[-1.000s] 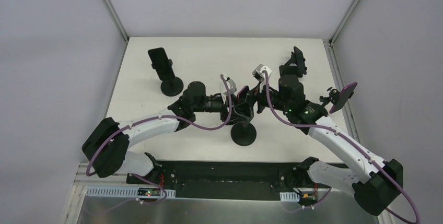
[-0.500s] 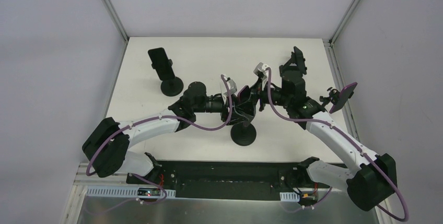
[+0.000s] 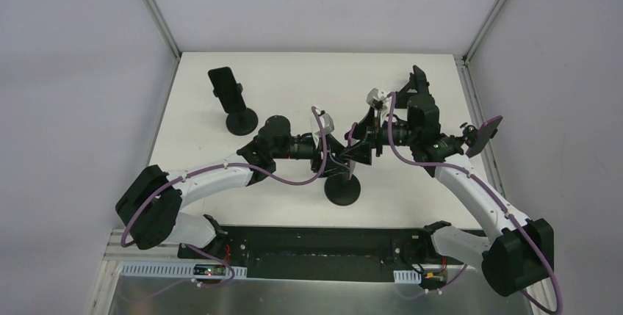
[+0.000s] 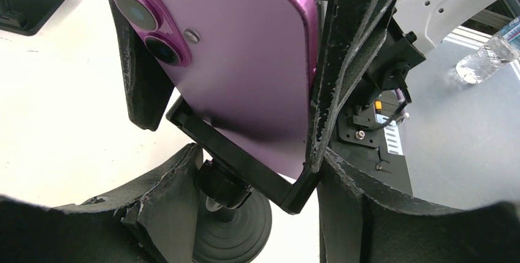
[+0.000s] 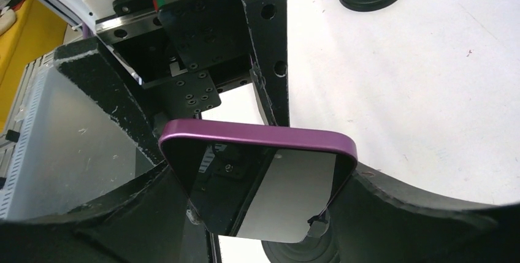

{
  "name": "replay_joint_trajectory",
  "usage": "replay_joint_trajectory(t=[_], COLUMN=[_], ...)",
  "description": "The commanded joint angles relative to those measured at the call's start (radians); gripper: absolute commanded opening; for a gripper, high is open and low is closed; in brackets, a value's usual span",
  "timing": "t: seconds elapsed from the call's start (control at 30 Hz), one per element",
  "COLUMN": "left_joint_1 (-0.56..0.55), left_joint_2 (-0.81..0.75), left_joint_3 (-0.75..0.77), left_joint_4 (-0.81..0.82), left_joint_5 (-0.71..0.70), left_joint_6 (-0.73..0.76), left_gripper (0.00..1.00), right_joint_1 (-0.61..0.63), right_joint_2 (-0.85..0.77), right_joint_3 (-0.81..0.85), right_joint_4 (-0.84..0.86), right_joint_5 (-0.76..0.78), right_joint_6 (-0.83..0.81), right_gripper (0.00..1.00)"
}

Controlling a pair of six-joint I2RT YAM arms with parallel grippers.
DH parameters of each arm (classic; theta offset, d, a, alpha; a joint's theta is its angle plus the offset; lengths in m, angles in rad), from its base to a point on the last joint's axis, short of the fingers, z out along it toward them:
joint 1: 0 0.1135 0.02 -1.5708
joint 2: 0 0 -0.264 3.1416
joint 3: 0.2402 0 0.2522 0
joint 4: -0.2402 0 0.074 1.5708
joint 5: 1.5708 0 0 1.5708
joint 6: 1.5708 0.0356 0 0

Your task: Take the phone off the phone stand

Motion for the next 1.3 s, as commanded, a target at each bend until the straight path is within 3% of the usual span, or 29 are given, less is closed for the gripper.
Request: replay_joint_trajectory(t=[0.0,0.27,0.5,0.77,1.1,1.27], left_joint_1=[-0.042,-0.042,-0.014,0.04,0.084,0.11], left_joint_2=[-0.034,-0.012,0.028,0.028,0.013,-0.031], left_joint_3=[-0.039,-0.027,0.012,0.027,0.032,0.056], left_joint_4=[-0.1,-0.1,-0.1,-0.108,-0.181,-0.292], left_joint_5=[0.259,0.227,0.14,0.042,-0.085,-0.17], left_joint_6=[0.004,-0.013,-0.05,-0.053,-0.023,0.031], left_gripper=[0.0,0.0,0.0,0.0,0.0,0.0], right_joint_1=[-0.098,-0.091,-0.016,0.103,0.14,0.14], right_joint_2=[0.029,0.031,-0.021,-0.124,-0.26,-0.344], right_joint_3=[0.013,0.064,0.073,0.063,0.056,-0.004], right_joint_4=[-0.014,-0.12,-0.223,-0.274,-0.237,-0.127], right_joint_5=[0.088,-0.124,-0.161,-0.092,-0.119,0.128], right_joint_6=[-0.165,-0.166,-0.179,-0.17,-0.041,0.129], right_gripper=[0.0,0.0,0.0,0.0,0.0,0.0])
